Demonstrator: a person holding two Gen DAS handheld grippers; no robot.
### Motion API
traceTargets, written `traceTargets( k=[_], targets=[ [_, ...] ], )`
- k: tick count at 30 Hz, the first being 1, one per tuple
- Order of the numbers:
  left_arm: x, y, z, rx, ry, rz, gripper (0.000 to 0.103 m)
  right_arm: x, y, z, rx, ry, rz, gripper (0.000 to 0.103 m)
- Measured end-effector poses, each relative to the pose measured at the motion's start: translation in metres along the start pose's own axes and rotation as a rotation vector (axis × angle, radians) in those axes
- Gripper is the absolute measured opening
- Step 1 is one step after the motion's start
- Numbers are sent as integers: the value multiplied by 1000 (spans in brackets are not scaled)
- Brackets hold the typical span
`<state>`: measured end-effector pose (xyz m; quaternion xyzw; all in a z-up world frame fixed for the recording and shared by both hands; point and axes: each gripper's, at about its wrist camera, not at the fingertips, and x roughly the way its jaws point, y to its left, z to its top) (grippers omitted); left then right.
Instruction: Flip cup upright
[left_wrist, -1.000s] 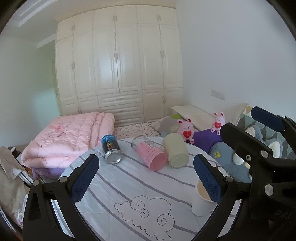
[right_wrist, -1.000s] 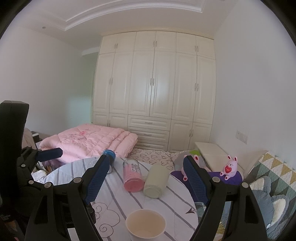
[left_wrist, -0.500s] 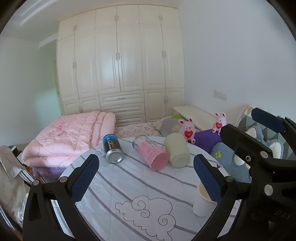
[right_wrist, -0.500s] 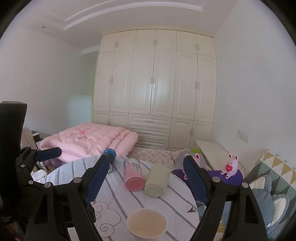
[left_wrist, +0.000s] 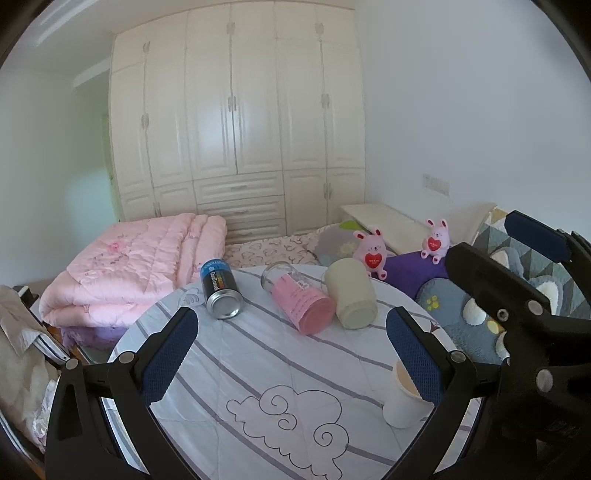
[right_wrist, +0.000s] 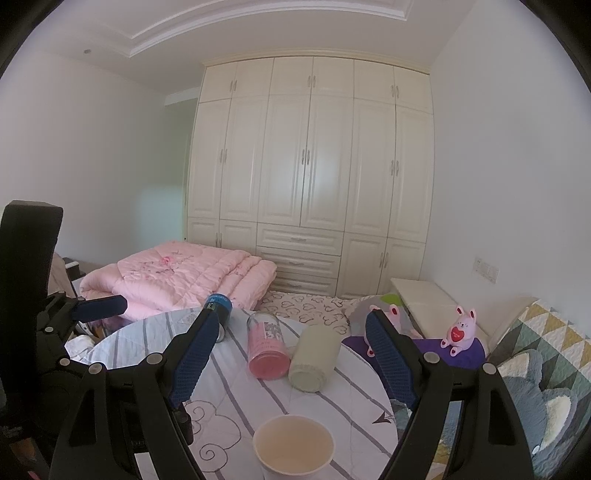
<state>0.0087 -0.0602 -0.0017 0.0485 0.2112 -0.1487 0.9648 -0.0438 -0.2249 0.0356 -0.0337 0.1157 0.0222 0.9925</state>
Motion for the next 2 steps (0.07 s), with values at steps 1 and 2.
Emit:
traceTargets(
  k=[1,2],
  targets=[
    [0,1,0,-2,2,-1,103,0,0,0,2,-2,-1,83],
    [1,1,0,-3,5,0,103,0,0,0,3,0,0,83]
  ],
)
